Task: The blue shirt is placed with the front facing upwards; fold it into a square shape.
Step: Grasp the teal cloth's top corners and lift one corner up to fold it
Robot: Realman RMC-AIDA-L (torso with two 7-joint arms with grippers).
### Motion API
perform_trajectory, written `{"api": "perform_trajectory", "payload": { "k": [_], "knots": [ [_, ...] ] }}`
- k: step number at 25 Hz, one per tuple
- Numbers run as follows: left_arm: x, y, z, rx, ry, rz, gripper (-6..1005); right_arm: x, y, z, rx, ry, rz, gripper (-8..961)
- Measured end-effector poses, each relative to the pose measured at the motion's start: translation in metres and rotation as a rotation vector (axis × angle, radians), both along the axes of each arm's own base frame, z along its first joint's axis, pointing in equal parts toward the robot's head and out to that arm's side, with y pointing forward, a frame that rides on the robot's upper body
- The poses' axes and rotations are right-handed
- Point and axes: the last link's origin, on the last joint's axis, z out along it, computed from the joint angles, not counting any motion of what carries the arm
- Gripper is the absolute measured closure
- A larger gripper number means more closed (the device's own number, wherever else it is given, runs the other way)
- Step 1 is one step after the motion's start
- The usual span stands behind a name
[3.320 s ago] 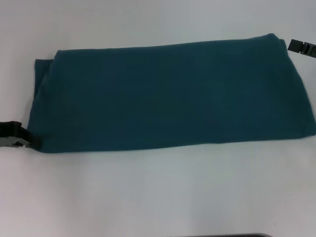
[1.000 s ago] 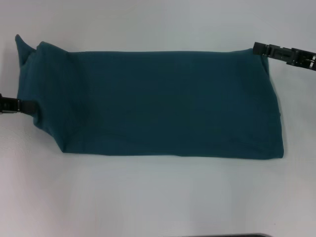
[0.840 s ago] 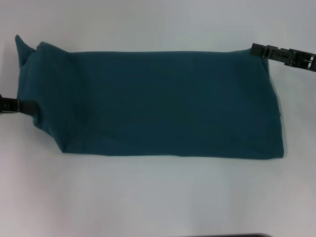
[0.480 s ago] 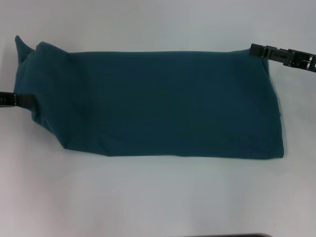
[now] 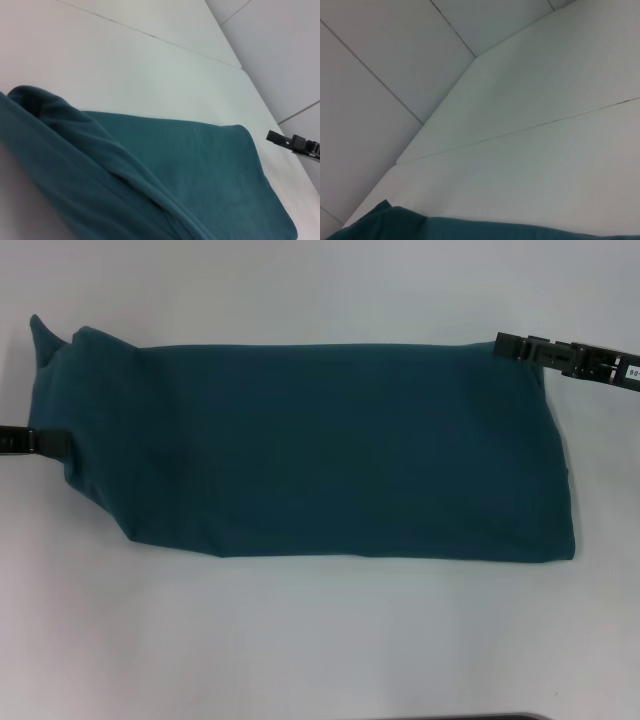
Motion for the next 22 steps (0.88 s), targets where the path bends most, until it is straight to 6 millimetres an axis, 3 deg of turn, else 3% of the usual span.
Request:
{"api": "perform_trajectory", "payload": {
  "k": [22],
  "knots": [
    [0.011,0.005,-0.002,0.023,-0.026,-0.115,972,0.000,-0.001,-0.010,-0.008,-0.006,-0.002,54]
  ]
}}
